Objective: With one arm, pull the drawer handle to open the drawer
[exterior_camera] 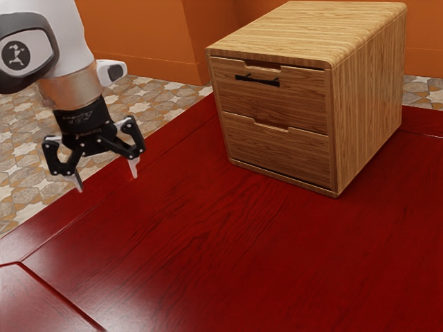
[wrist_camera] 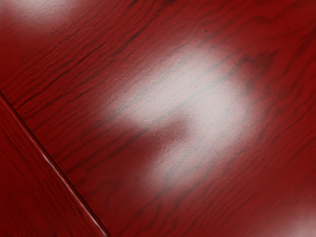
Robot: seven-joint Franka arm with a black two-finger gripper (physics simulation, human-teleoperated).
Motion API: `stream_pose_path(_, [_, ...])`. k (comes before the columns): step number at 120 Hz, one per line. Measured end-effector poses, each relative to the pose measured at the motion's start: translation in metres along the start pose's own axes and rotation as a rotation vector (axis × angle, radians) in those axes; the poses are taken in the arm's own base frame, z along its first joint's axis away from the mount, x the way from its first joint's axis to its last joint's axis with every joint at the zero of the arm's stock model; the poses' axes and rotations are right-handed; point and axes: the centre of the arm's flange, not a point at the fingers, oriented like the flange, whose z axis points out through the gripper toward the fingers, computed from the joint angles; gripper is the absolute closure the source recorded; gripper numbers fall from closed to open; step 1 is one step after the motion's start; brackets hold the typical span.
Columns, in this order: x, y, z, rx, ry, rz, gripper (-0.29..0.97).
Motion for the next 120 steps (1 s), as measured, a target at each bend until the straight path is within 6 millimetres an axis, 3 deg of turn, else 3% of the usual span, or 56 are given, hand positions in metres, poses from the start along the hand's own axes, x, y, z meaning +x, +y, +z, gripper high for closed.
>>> stream_pose_path(15, [0.006, -0.004, 0.002, -0.012, 0.026, -0.147, 0.0])
stream_pose_path(27, [0.017, -0.011, 0.02, 0.034, 0.046, -0.254, 0.0])
stream_pose_path(33, [0.024, -0.001, 0.025, 0.052, 0.06, -0.29, 0.0])
stream_pose_path(49, [0.074, 0.036, 0.006, -0.022, 0.139, -0.404, 0.0])
stream_pose_path(60, [0.105, 0.067, -0.022, -0.123, 0.199, -0.463, 0.0])
stream_pose_path(72, [0.09, 0.108, -0.033, -0.216, 0.227, -0.449, 0.0])
stream_pose_path(81, [0.076, 0.12, -0.028, -0.259, 0.231, -0.449, 0.0])
stream_pose_path(99, [0.079, 0.161, -0.034, -0.385, 0.247, -0.455, 0.0])
stream_pose_path(120, [0.093, 0.182, -0.022, -0.452, 0.249, -0.489, 0.0])
